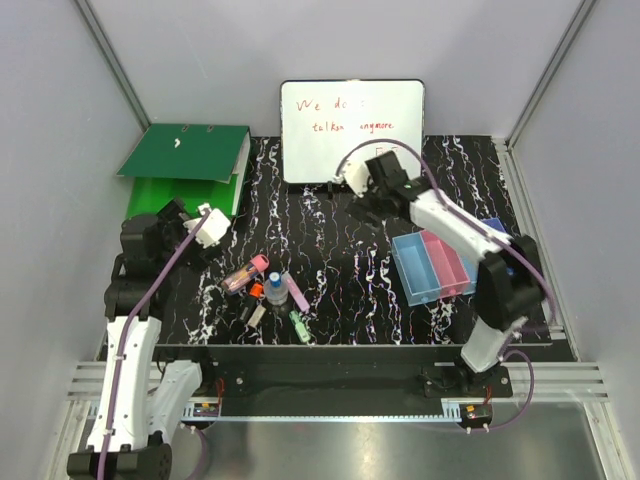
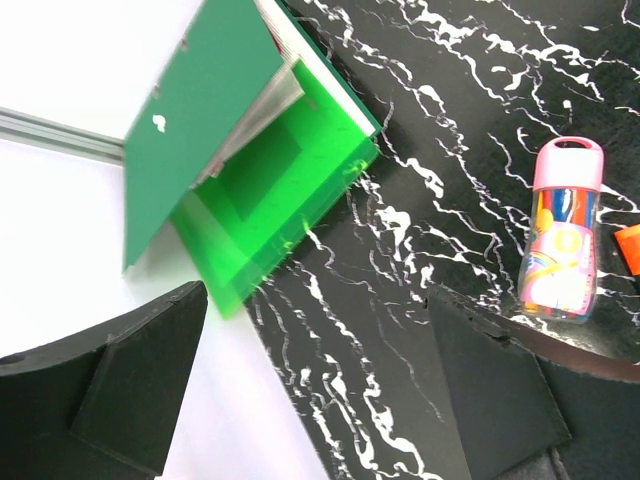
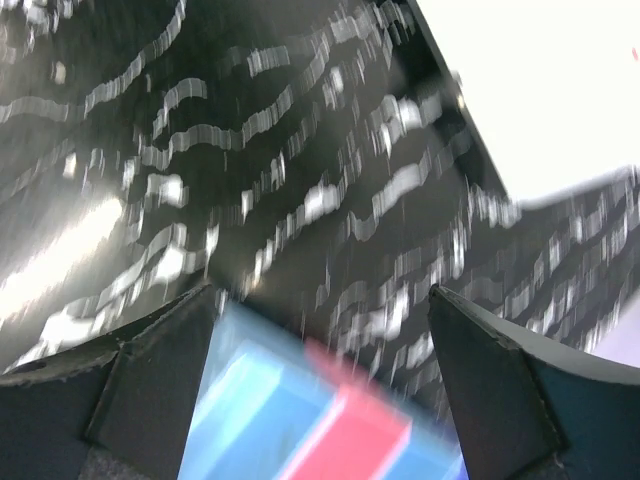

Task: Sort the stationery into containers
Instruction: Move the storage box to the center of the board, then pick up the stationery from the center of the board, then place the stationery in the storage box.

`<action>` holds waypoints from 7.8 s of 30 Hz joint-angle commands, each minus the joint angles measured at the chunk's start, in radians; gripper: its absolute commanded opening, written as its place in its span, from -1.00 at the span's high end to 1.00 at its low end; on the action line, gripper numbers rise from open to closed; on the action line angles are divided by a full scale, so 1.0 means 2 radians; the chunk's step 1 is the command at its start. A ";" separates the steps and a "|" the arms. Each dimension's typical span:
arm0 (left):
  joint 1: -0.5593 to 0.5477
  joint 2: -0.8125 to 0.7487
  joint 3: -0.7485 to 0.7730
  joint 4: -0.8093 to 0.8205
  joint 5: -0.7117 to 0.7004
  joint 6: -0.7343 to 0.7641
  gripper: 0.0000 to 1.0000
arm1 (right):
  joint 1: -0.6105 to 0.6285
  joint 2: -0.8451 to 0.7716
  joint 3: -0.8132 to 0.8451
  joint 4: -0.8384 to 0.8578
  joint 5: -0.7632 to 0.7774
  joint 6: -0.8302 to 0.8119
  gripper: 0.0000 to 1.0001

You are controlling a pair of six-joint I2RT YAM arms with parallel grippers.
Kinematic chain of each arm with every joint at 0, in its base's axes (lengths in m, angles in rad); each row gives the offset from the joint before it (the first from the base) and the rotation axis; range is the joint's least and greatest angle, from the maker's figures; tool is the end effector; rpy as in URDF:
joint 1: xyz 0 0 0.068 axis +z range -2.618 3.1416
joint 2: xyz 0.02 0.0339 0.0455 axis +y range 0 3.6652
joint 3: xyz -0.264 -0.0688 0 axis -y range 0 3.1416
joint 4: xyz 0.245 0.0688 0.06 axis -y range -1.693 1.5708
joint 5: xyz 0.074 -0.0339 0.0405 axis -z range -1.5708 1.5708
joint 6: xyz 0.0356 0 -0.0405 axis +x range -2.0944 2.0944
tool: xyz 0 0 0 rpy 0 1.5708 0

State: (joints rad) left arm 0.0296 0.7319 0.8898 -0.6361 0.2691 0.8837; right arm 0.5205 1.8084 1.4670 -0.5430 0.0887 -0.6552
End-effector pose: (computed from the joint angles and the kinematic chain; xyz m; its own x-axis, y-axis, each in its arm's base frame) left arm 0.1525 -0.0050 0.3379 -0.1314 0.7417 -0.6577 0.4872 0.6262 0.6088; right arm 0.3507 0.1974 0.2599 -0.2600 -0.8486 -0.4608 -0.7631 0.4730 -0.4405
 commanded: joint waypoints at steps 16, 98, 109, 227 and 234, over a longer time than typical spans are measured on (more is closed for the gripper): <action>-0.003 -0.058 0.012 -0.029 0.008 0.048 -0.98 | -0.166 -0.120 -0.144 -0.049 0.060 0.133 -0.80; -0.052 0.018 0.000 -0.029 0.036 0.100 -0.98 | -0.032 0.257 0.241 -0.096 -0.138 0.534 1.00; -0.059 0.011 -0.028 -0.016 0.049 0.066 -0.98 | -0.030 0.226 0.228 -0.087 -0.136 0.480 -0.14; -0.200 0.645 0.499 -0.094 0.134 -0.033 1.00 | -0.075 -0.238 -0.086 -0.009 0.148 -0.001 -0.50; -0.204 0.728 0.564 -0.093 0.126 -0.025 1.00 | -0.080 -0.248 -0.086 -0.009 0.146 0.004 -0.50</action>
State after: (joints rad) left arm -0.3695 2.1288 1.9503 -0.8364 0.5396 0.8303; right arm 0.3683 1.3582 1.2900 -0.5945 0.3809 -0.6678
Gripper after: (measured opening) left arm 0.341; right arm 0.745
